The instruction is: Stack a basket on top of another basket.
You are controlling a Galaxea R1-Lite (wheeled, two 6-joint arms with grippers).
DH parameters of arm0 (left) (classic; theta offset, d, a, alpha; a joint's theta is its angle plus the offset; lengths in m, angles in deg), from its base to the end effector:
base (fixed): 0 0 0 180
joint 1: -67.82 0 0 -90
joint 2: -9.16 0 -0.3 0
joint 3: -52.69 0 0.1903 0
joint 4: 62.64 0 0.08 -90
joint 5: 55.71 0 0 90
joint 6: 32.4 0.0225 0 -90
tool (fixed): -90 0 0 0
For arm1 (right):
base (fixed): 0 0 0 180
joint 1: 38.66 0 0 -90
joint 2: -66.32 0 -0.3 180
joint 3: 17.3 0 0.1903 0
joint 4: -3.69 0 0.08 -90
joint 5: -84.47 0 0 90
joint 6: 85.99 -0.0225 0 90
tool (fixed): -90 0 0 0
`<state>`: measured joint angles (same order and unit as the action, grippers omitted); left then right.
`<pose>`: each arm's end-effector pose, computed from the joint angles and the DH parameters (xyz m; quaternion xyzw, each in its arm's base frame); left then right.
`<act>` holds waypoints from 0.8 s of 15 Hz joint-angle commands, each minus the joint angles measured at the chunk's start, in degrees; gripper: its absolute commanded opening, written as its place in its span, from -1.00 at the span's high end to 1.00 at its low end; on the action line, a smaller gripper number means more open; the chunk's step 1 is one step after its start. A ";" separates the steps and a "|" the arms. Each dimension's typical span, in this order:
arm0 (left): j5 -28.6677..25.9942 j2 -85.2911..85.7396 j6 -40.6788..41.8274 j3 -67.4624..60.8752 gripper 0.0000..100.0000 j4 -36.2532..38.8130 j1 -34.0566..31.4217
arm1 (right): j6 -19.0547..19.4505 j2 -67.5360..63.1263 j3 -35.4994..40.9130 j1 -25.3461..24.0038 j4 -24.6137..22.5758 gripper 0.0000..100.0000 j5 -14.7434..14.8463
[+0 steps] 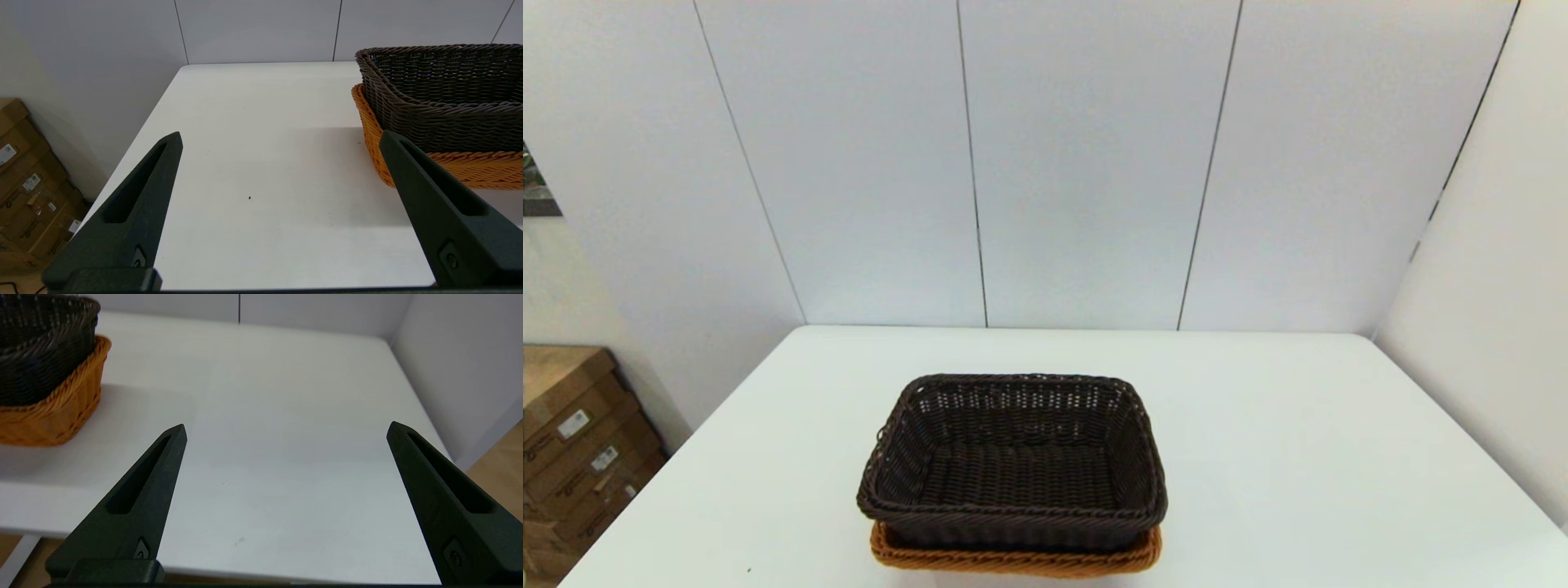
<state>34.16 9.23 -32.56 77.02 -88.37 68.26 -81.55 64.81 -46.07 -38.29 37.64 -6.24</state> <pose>-0.0242 0.0001 0.0759 -0.0014 0.0116 -0.0050 0.9999 -0.0289 0.0005 0.0831 -0.0381 0.0582 0.0052 0.9976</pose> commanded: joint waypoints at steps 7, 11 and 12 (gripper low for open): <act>0.05 0.01 -0.02 0.00 -1.00 -0.01 0.00 | -0.22 1.51 2.76 -0.03 -3.73 -1.00 -0.61; 0.05 0.01 -0.02 0.00 -1.00 -0.01 0.00 | -1.10 1.60 2.85 -0.03 -3.81 -1.00 -0.17; -0.04 0.01 -0.02 0.00 -1.00 -0.01 0.00 | -1.10 1.51 2.85 -0.03 -3.99 -1.00 -0.17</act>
<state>34.18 9.23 -32.56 77.02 -88.37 68.26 -82.60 66.39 -43.25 -38.31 33.80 -6.33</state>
